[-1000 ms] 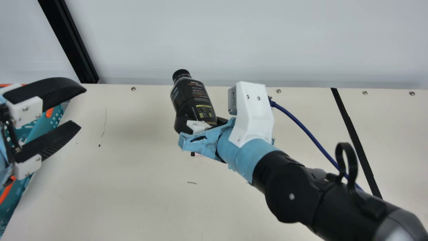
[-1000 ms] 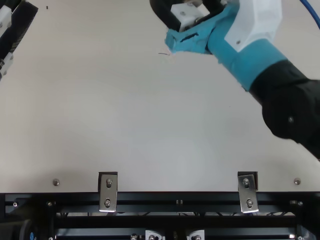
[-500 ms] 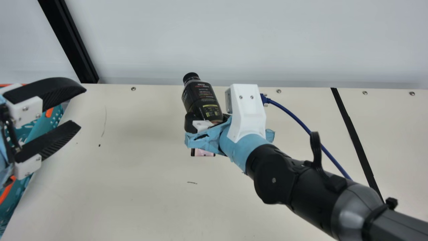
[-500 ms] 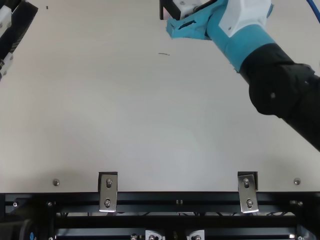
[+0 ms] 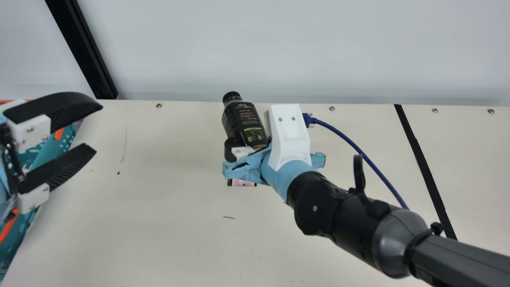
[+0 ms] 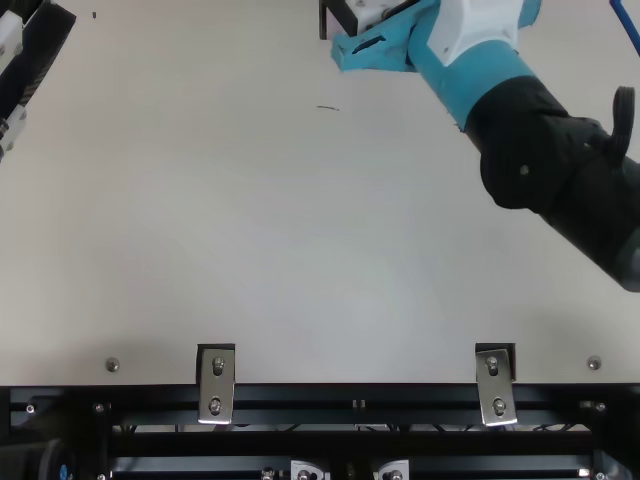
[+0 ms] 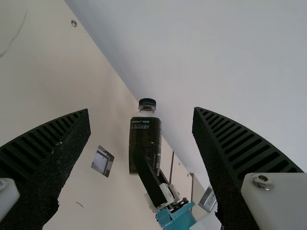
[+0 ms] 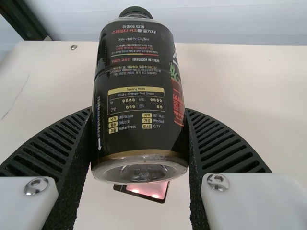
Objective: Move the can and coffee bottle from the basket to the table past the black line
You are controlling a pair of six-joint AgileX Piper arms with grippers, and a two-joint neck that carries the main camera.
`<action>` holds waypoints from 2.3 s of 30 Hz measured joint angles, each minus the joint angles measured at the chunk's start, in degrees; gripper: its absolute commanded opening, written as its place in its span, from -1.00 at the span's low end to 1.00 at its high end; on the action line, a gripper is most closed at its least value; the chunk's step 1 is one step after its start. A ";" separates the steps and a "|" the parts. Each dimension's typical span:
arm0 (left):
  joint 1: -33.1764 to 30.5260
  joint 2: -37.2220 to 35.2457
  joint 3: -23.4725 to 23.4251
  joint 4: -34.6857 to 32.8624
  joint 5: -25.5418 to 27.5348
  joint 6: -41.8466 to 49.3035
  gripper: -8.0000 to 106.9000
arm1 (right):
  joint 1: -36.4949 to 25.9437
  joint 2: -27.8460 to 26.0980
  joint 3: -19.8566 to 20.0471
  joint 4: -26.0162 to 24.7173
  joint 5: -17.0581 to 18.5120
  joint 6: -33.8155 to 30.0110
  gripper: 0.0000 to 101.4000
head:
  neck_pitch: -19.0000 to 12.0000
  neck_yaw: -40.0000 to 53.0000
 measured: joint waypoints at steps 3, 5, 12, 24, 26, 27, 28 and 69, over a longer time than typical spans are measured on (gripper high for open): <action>0.00 0.00 0.00 0.00 0.00 0.00 0.71 | -0.06 -0.18 0.00 0.74 -0.49 -1.41 -1.00 | 0.00 0.00; 0.00 0.00 0.00 0.00 0.00 0.00 0.71 | -0.16 -0.68 0.00 1.50 -0.45 -2.61 -1.00 | 0.00 0.00; 0.00 0.00 0.00 0.00 0.00 0.00 0.71 | -1.59 -3.65 0.63 4.83 -0.61 -8.50 -1.00 | 0.00 0.00; 0.00 0.00 0.00 0.00 0.00 0.00 0.71 | -4.78 -7.14 3.40 11.93 -2.14 -16.83 -1.00 | 0.59 -3.81; 0.00 0.00 0.00 0.00 0.00 0.00 0.71 | -5.45 -7.41 4.05 12.79 -2.50 -18.08 -1.00 | 0.88 -6.45; 0.00 0.00 0.00 0.00 0.00 0.00 0.71 | -5.72 -7.50 4.44 13.29 -2.94 -18.50 -1.00 | 0.88 -7.62; 0.00 0.00 0.00 0.00 0.00 0.00 0.71 | -6.14 -7.61 4.77 13.67 -3.42 -19.10 -1.00 | 0.88 -9.09; 0.00 0.00 0.00 0.00 0.00 0.00 0.71 | -28.72 -13.71 16.90 12.88 -13.81 -34.78 -1.00 | -3.23 -36.07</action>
